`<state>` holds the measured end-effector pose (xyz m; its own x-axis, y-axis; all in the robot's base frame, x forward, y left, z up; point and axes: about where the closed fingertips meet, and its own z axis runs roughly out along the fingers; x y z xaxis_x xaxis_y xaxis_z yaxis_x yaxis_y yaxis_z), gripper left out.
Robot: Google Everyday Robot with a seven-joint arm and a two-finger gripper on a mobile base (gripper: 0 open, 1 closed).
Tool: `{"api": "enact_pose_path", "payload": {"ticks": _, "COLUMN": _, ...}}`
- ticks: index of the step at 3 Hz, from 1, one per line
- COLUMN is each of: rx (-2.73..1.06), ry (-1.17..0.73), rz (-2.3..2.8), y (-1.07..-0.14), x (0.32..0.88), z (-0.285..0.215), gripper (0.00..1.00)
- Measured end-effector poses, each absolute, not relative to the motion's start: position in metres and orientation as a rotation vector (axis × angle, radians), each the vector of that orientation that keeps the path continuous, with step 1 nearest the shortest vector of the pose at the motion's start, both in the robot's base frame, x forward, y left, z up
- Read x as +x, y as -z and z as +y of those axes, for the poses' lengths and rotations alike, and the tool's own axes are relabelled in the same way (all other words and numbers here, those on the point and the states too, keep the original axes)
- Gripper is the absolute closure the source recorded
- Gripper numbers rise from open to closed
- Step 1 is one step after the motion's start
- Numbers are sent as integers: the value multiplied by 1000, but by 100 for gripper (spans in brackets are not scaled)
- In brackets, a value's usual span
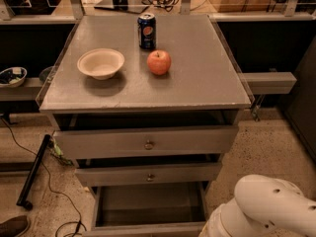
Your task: Close bottom drawer
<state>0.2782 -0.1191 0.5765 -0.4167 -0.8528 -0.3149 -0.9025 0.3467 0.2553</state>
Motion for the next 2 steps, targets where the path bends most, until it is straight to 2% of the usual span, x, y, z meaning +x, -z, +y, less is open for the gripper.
{"api": "enact_pose_path", "payload": {"ticks": 2, "rx": -1571, "ry": -659, "rz": 2500, "y": -556, "x": 267, "z": -113, "gripper": 100}}
